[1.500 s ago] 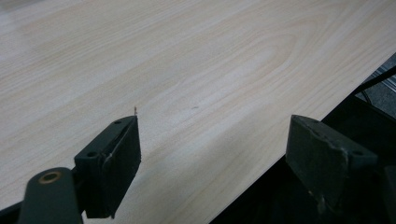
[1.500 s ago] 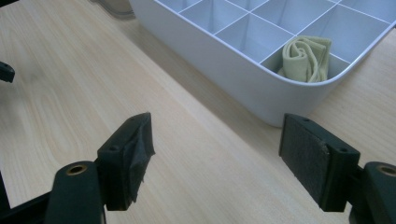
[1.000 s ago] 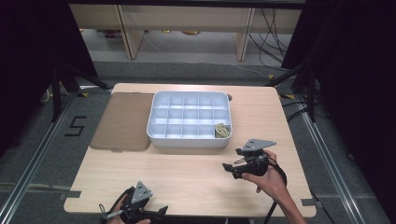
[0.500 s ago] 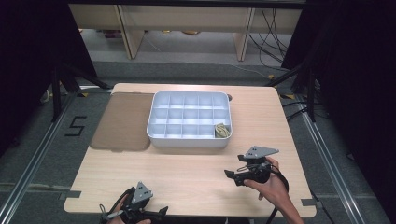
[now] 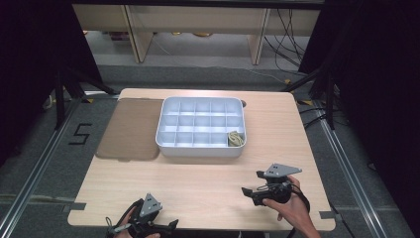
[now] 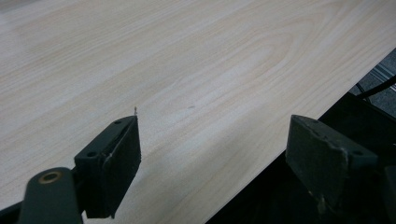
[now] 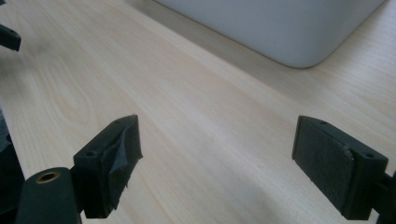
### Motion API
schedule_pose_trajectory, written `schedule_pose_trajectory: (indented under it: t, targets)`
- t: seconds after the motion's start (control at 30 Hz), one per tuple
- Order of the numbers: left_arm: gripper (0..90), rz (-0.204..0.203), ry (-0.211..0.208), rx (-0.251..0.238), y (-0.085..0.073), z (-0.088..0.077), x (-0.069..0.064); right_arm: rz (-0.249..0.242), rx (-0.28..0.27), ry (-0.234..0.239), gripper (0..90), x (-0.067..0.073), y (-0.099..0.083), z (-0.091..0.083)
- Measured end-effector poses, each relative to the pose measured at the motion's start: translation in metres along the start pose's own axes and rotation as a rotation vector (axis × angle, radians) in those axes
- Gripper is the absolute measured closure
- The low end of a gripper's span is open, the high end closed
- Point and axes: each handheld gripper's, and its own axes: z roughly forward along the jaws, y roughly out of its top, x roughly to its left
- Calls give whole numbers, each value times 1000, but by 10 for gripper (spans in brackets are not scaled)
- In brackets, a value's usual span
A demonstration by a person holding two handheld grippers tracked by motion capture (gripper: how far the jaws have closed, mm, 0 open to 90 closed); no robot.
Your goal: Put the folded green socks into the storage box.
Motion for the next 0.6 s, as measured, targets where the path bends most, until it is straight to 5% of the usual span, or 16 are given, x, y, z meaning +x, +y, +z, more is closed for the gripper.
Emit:
schedule_pose_trajectory:
  t: [0.03,0.53,0.6]
  targets:
    - [173,8,1,7,0,0,0,-31,-14,13,162,-1,-2,1]
    - [173,8,3,6,0,0,0,-25,-6,18,163,6,-28,-10]
    - [173,9,3,5,0,0,0,-11,1,51,163,7,-31,-11]
